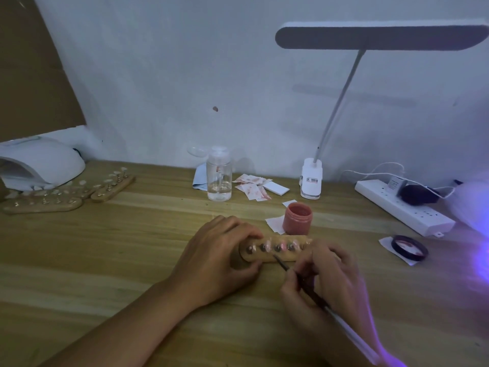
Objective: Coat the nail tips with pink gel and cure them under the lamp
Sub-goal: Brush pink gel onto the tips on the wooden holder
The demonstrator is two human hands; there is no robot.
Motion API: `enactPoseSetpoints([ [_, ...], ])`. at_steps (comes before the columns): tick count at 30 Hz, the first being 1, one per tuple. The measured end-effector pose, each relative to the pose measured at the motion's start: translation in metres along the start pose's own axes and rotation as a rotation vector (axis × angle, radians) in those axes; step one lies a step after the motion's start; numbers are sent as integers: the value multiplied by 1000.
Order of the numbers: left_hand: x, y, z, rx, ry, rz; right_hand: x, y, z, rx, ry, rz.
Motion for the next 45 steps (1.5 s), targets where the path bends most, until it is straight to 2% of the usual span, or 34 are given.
enactPoseSetpoints([
  [5, 0, 0, 1, 1, 5, 5, 0, -2, 0, 34, 19, 68],
  [17, -1, -3, 5, 53, 35, 23, -1, 1, 1, -24, -36, -13],
  [20, -1, -4, 5, 56, 45, 23, -4, -2, 1, -8, -46, 32],
  [30, -1, -4, 5, 53, 30, 32, -1, -3, 1, 43, 19, 88],
  [45, 1, 2, -3, -16, -29, -40, -2, -2, 5, 61, 85, 55],
])
Point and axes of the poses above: each hand's wrist, its own x-axis away from the middle knuckle, its own y-axis out of the back of the hand, z = x × y, the point moved 1 cm from there along -x, towards the middle knuckle
